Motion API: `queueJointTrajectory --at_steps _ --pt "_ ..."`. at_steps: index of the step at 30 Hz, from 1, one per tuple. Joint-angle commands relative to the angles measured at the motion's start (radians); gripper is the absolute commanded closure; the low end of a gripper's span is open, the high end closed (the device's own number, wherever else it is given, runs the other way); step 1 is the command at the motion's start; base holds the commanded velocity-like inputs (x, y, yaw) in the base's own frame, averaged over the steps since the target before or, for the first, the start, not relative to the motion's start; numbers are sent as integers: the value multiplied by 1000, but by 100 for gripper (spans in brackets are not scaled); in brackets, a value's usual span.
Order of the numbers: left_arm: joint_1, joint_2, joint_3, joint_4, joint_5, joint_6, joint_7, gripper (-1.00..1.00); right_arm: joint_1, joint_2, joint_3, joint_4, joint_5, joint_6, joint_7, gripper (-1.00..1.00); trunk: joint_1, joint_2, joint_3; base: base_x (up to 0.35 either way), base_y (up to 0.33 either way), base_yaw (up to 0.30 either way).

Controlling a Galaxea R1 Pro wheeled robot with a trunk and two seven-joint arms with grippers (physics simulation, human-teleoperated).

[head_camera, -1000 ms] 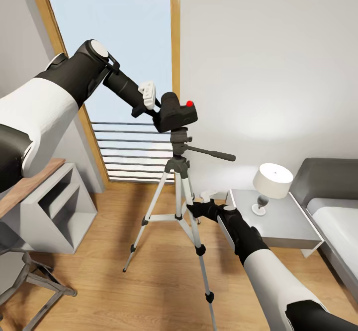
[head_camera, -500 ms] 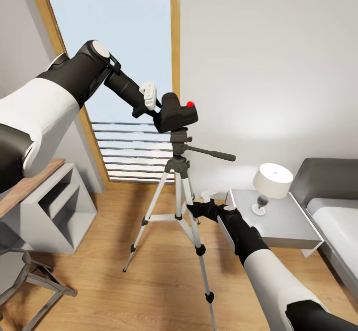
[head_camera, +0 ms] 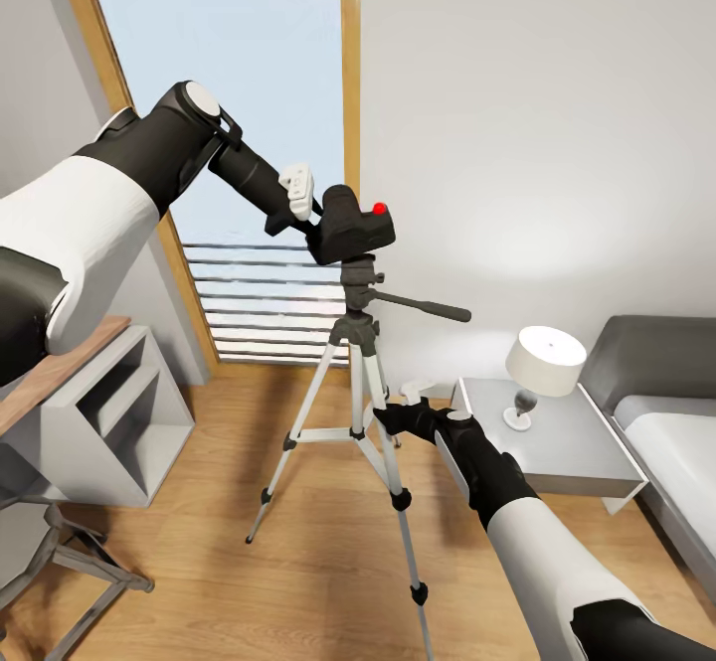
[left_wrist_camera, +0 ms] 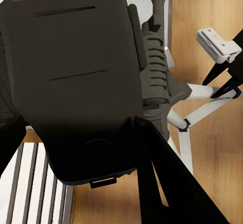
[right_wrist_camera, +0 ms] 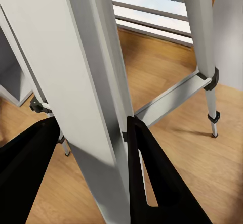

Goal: Attach the digital camera to the camera tripod in the bedroom.

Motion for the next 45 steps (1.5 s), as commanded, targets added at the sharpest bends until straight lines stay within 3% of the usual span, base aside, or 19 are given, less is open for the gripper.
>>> queueJointTrajectory --at_steps 1,19,35,37,40,45 --pt "-1 1 -1 -2 -3 11 -7 -100 0 0 0 32 57 -1 -15 100 1 -2 -2 0 0 0" --pt "-1 5 -3 -1 -4 9 -1 -100 0 0 0 32 57 -1 -15 100 1 -2 -2 0 0 0" --pt "-1 10 13 11 9 15 66 -100 0 0 0 32 57 -1 -15 100 1 -2 -2 0 0 0" --pt "-1 11 26 13 11 18 72 -100 0 0 0 32 57 -1 -15 100 1 -2 -2 0 0 0" --pt "-1 16 81 14 14 21 92 -100 0 0 0 32 57 -1 -15 100 1 -2 -2 0 0 0" --pt "-1 37 204 13 16 29 117 -100 0 0 0 32 57 0 -14 100 1 -2 -2 0 0 0"
